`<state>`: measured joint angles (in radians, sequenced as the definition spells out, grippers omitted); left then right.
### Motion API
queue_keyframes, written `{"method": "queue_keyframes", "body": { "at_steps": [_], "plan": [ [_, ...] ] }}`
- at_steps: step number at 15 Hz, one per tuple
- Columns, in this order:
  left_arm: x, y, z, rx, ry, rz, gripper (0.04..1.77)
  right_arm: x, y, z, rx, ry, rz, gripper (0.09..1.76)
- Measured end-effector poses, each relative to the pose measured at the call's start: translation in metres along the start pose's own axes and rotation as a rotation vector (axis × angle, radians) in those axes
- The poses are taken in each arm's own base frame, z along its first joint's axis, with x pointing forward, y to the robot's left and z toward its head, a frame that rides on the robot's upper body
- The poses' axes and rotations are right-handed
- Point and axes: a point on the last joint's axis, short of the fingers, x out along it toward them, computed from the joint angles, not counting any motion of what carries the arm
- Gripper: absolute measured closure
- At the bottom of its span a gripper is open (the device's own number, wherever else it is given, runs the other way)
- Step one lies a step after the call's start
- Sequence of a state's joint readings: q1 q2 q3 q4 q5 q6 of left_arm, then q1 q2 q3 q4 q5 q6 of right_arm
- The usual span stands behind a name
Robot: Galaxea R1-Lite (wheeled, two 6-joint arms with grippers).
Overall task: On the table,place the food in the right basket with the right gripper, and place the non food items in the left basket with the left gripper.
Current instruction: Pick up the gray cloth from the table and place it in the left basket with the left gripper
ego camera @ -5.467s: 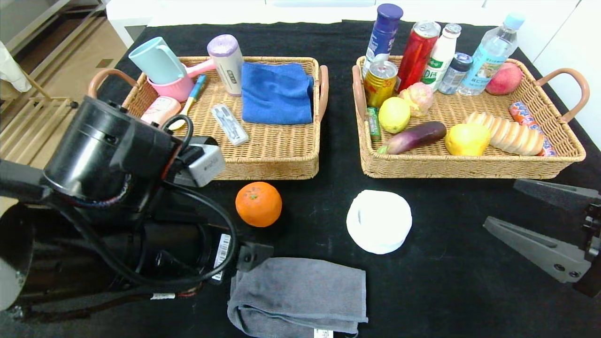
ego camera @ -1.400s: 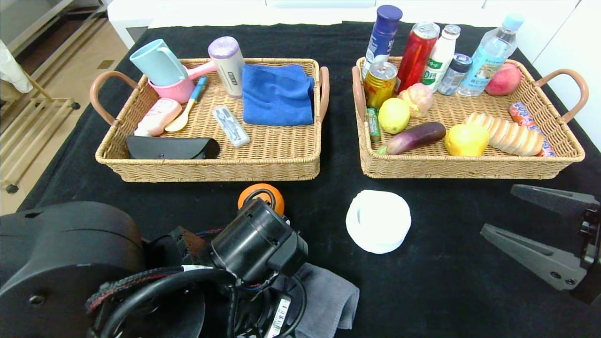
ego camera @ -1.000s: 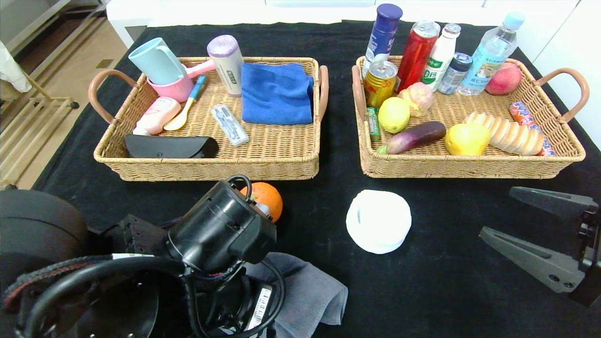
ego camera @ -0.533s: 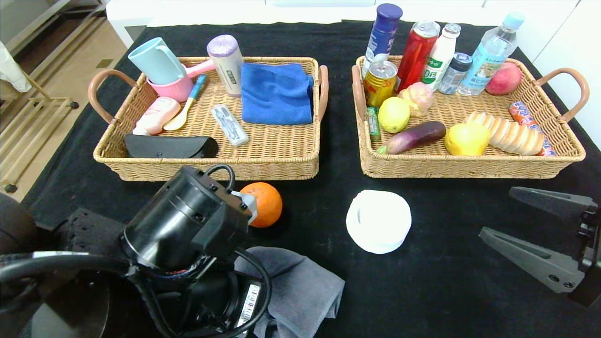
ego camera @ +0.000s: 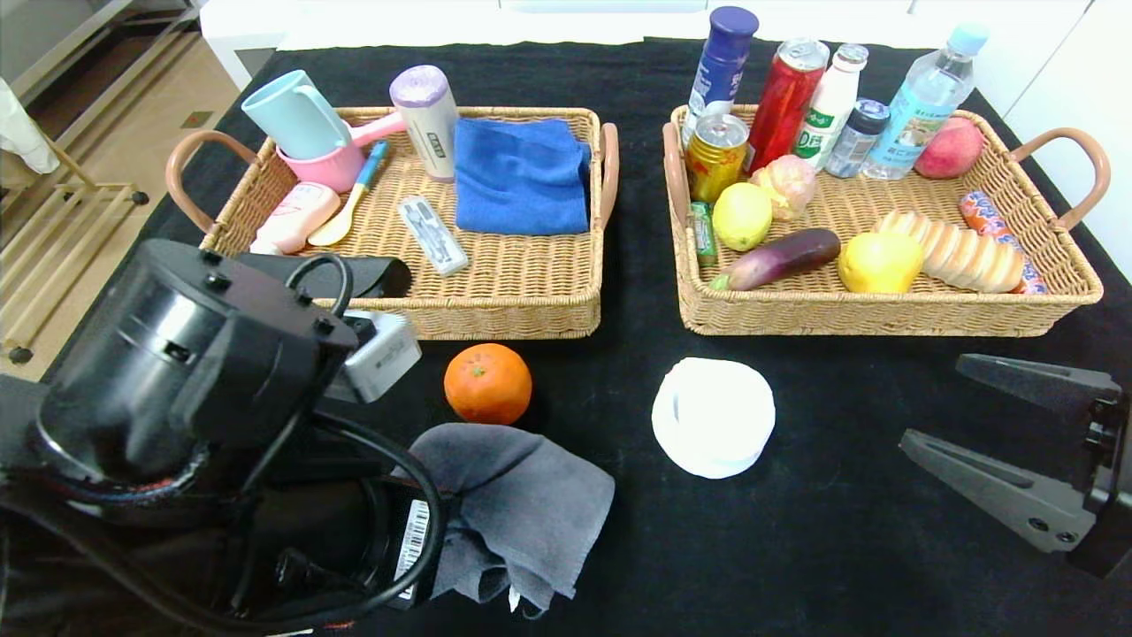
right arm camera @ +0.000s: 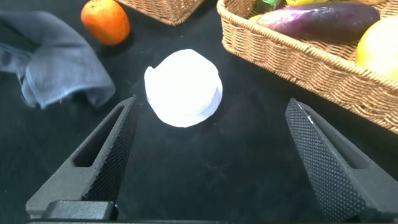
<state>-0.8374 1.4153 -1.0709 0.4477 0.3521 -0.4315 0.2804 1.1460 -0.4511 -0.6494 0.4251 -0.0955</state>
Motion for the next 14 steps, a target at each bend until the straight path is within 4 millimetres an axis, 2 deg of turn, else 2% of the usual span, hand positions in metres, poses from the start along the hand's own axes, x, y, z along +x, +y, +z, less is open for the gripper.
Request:
{"method": "queue_keyframes", "body": {
  "at_steps": [10,14],
  "plan": [
    [-0.048,0.038,0.017,-0.155,-0.212,0.009,1.56,0.002,-0.001,-0.002,0.005,0.011,0.001,0.14],
    [-0.072,0.05,0.034,-0.208,-0.322,0.011,1.56,0.002,-0.001,-0.003,0.005,0.012,0.002,0.14]
  ]
}}
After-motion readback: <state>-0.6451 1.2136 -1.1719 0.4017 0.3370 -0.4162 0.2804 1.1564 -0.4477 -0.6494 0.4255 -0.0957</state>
